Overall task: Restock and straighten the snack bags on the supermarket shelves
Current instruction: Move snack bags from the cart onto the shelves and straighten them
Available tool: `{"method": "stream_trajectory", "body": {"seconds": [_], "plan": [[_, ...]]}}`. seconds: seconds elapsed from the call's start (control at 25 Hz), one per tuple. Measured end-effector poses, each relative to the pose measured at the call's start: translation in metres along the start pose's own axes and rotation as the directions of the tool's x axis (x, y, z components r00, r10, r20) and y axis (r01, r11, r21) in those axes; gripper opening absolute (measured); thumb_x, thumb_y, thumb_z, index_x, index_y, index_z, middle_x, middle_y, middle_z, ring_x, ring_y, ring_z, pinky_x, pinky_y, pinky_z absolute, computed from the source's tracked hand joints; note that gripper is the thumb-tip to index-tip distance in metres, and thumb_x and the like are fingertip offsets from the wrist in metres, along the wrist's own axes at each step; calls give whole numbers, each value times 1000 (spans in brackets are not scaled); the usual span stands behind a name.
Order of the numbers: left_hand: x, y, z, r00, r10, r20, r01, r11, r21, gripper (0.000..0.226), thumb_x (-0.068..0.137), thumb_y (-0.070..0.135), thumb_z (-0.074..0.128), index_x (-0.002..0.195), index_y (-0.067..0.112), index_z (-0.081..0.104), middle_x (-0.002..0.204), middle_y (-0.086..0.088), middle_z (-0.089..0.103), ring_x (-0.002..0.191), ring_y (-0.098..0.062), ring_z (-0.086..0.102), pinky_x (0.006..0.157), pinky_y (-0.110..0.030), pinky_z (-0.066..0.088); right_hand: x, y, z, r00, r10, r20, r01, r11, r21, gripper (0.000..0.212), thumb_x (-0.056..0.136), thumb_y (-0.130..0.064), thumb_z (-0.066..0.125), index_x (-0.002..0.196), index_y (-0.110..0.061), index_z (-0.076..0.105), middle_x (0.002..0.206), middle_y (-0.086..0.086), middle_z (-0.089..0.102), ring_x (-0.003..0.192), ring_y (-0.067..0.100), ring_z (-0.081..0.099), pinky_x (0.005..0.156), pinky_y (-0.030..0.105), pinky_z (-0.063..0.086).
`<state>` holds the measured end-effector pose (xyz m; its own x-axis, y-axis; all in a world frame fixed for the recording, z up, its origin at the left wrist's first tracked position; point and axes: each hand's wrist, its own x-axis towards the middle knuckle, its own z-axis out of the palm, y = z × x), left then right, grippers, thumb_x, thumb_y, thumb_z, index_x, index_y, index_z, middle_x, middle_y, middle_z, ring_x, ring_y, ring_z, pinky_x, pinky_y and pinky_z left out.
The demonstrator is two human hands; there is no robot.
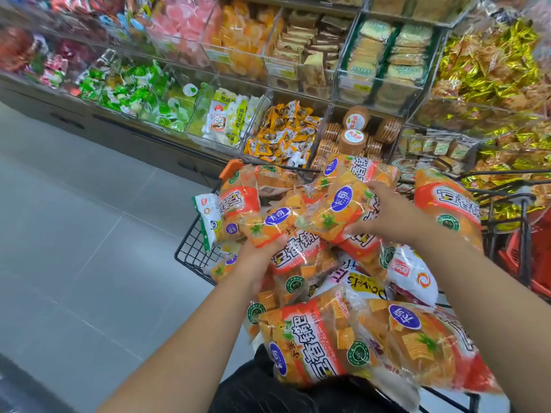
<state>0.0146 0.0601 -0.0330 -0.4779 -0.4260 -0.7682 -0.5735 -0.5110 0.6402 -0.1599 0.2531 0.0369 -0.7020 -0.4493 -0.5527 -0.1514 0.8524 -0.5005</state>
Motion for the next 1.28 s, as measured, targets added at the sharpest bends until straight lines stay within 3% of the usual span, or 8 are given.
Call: {"method": "stream_trajectory", "body": {"seconds": [0.08,0.28,0.44,0.6,0.84,1.0,1.16,1.28], "plan": [[-1,4,6,999,31,8,-31,999,-23,44,78,27,82,115,28,58,99,2,75,87,-17,73,75,-37,58,-1,-3,6,995,-24,-96,20,999,-37,119,59,-55,84,152,-24,18,153,8,36,133,31,42,101,43,44],[4,24,-5,984,177,-30,-176,984,26,99,40,52,97,126,31,53,113,1,72,103,-29,69,92,-55,53,-7,-13,2,958,-64,-278,97,990,105,116,57,-56,85,150,-21,24,150,5,40,133,28,43,103,41,41],[-20,48,-22,968,249,14,-248,968,-46,73,58,31,92,123,23,59,105,-5,75,94,-29,73,87,-53,56,-13,-33,-2,929,-82,-360,183,949,256,96,60,-49,87,138,-19,40,128,1,56,114,22,54,89,33,43],[-41,62,-39,958,285,12,-282,953,-114,46,78,21,80,119,19,60,101,-7,76,85,-26,75,63,-35,60,-17,-60,-3,923,-124,-365,235,932,277,94,63,-48,85,139,-16,40,109,-9,51,102,12,48,85,27,37],[-74,70,-86,935,350,-53,-353,912,-208,41,80,24,77,117,22,60,98,-5,77,84,-25,75,69,-39,60,-29,-118,19,899,-243,-364,330,922,200,88,51,-68,81,121,-27,47,121,-3,61,111,20,57,91,38,47],[-97,60,-137,919,378,-113,-394,879,-269,41,80,24,76,118,22,59,101,-7,76,90,-29,73,80,-49,59,-50,-165,54,898,-311,-311,365,921,134,120,49,-87,63,144,-20,32,142,4,50,128,26,48,104,47,42],[-129,36,-227,898,386,-212,-435,854,-285,47,76,25,80,119,20,61,101,-9,76,91,-31,73,87,-56,56,-88,-223,110,876,-452,-169,474,871,131,91,85,-52,64,153,-18,14,151,5,36,137,24,34,107,34,30],[-155,12,-295,884,380,-273,-451,847,-280,50,74,26,80,119,19,61,101,-10,76,90,-32,73,86,-56,56,-122,-262,155,846,-530,-60,525,807,272,59,87,-30,70,136,-21,39,115,-6,51,104,9,48,80,18,34]]}}
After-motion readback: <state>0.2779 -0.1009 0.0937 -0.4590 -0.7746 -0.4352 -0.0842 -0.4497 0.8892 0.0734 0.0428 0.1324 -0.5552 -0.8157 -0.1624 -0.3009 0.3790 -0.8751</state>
